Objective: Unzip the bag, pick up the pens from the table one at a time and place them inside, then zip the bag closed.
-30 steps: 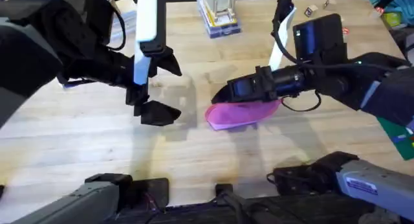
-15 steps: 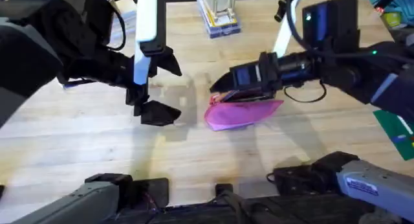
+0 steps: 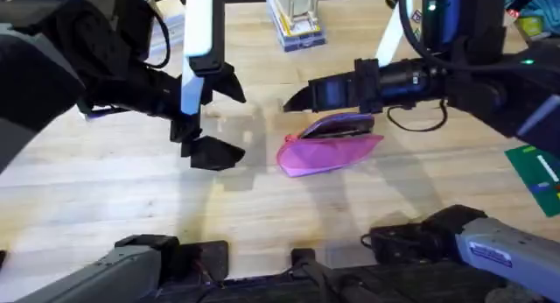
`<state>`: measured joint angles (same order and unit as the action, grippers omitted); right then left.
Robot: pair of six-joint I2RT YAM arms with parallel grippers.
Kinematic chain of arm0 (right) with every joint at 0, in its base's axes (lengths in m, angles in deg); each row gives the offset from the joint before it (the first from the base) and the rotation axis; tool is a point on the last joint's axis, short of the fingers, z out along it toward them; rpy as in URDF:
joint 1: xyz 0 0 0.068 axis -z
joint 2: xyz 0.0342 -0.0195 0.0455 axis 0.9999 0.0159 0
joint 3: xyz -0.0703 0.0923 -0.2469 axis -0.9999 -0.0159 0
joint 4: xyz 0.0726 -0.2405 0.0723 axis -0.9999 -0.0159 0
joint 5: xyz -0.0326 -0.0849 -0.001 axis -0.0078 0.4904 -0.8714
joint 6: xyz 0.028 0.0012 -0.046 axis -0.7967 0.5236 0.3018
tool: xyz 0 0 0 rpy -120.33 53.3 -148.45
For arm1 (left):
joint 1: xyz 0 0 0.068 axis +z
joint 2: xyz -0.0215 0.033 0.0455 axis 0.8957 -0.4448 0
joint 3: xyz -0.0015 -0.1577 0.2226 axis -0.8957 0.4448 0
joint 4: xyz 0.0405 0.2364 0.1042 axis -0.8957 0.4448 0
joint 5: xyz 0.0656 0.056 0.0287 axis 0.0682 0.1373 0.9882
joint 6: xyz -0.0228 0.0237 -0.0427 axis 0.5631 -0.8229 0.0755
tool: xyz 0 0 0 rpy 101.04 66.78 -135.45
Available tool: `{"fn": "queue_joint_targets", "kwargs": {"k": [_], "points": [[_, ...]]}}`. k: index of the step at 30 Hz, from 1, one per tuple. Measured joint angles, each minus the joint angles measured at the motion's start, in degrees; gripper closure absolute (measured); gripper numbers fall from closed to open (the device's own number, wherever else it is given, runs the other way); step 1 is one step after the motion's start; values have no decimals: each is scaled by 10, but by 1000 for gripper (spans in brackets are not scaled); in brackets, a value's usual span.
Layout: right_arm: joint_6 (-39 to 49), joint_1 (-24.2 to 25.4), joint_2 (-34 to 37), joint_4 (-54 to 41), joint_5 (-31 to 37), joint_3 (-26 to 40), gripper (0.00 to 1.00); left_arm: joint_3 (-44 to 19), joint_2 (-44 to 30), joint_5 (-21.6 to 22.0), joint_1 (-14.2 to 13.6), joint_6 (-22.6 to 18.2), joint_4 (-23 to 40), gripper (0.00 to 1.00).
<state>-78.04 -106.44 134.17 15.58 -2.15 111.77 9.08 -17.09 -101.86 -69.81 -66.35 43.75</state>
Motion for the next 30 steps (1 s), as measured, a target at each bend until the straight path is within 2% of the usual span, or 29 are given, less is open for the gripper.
{"fn": "queue_joint_targets", "kwargs": {"k": [4,8,15,22,27,28,30], "points": [[43,-4,-17,-90,65,31,5,0,0,0,0,0,0,7],[110,-28,-19,-215,169,91,5,0,0,0,0,0,0,7],[198,-71,-19,-295,326,167,4,0,0,0,0,0,-5,7],[217,-108,-5,-303,354,168,4,0,0,-4,11,0,3,7],[218,-136,36,-300,359,178,4,0,0,-17,49,0,3,7],[218,-149,57,-300,362,187,4,0,0,-24,74,0,3,8],[218,-158,71,-300,362,195,4,0,0,-24,86,0,3,7]]}}
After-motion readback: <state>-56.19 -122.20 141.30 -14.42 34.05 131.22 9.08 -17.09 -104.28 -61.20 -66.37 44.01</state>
